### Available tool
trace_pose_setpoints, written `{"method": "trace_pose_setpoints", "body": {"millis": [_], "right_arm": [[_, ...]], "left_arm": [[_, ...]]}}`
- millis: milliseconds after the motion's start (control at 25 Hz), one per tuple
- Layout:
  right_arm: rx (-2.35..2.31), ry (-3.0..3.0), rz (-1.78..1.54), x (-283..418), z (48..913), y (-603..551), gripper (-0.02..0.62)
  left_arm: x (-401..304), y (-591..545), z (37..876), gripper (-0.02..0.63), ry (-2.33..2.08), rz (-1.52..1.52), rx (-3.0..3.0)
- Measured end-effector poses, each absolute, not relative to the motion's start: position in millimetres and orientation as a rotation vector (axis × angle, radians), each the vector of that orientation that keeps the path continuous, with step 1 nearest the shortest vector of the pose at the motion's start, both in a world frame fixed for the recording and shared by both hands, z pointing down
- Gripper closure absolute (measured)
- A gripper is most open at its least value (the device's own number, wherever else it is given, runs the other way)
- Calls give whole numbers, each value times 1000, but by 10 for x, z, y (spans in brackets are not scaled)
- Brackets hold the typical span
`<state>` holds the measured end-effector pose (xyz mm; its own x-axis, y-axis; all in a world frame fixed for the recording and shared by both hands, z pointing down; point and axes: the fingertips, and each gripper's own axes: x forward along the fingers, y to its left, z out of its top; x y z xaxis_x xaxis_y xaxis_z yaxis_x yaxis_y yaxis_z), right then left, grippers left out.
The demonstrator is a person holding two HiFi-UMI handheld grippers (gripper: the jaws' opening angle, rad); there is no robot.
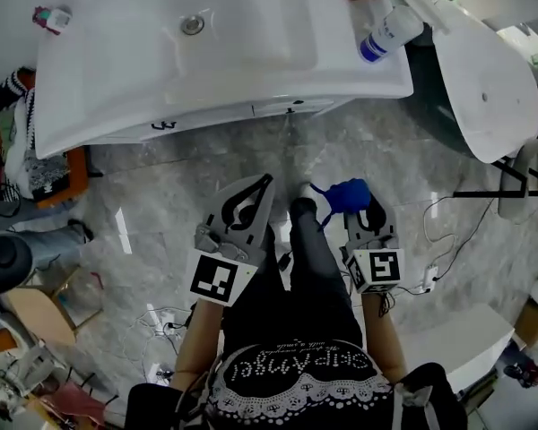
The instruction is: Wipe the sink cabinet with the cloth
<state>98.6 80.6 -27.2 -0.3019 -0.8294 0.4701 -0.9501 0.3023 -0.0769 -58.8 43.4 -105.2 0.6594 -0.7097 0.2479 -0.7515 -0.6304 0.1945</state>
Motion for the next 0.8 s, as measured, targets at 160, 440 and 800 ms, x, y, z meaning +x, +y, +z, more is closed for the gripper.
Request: {"method": "trace_pose_setpoints", "body": {"millis": [160, 440, 800], "right_arm": [[1627, -2258, 480, 837, -959, 922, 480], [1694, -2290, 508, 485, -1427, 1209, 480], [1505, -2421, 415, 239, -1585, 1452, 480]], "left_arm": [[-869, 587, -1621, 606, -1188, 167, 2557], [-1825, 794, -2035, 606, -1352, 200, 2593], [-1897, 1130, -2171, 606, -1445, 221, 2584]]}}
